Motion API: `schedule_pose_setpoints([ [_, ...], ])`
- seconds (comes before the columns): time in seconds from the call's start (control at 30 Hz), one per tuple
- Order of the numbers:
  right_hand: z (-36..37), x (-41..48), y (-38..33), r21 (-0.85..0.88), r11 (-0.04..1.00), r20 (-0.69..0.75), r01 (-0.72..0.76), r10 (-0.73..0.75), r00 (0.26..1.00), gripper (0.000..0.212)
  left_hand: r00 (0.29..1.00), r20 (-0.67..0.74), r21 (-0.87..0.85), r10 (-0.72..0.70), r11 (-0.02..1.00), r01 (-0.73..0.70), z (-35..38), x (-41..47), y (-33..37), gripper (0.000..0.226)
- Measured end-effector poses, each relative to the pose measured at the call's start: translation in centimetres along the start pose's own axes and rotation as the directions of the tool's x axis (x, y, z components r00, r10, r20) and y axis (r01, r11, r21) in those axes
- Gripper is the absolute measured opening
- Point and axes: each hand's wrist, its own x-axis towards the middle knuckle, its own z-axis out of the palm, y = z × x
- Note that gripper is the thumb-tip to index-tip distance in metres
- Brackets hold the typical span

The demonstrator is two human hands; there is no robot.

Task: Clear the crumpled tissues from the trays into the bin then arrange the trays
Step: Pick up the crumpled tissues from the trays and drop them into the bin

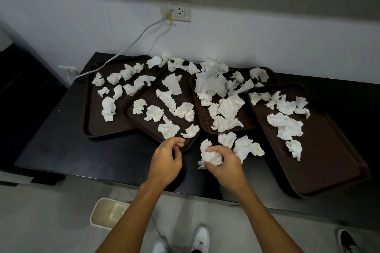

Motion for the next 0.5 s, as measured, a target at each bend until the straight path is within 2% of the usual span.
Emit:
schedule_pose_setpoints([
  [0.2, 0.68, 0.34, -0.09, -0.028, 0.995, -0.050, -0.100, 0.098, 0.994, 0.047, 1.000, -0.002, -0.004, -0.014, 1.000, 0.014, -0.32, -0.13, -0.45, 0.037],
  [0.3, 0.84, 0.65, 0.21, -0.037, 0.994, -0.035, -0.101, 0.100, 0.994, 0.051, 1.000, 0.002, -0.005, -0.025, 1.000, 0.025, -0.64, -0.09, -0.63, 0.037],
  [0.4, 0.65, 0.65, 0.32, -0.002, 0.999, 0.006, -0.042, 0.042, 0.999, 0.042, 1.000, -0.004, -0.010, -0.021, 1.000, 0.021, -0.77, 0.10, -0.71, 0.036],
  [0.5, 0.72, 0.75, 0.64, -0.045, 0.999, 0.006, -0.025, 0.025, 1.000, 0.026, 1.000, -0.003, -0.010, -0.012, 1.000, 0.012, -0.74, 0.37, -0.74, 0.037],
])
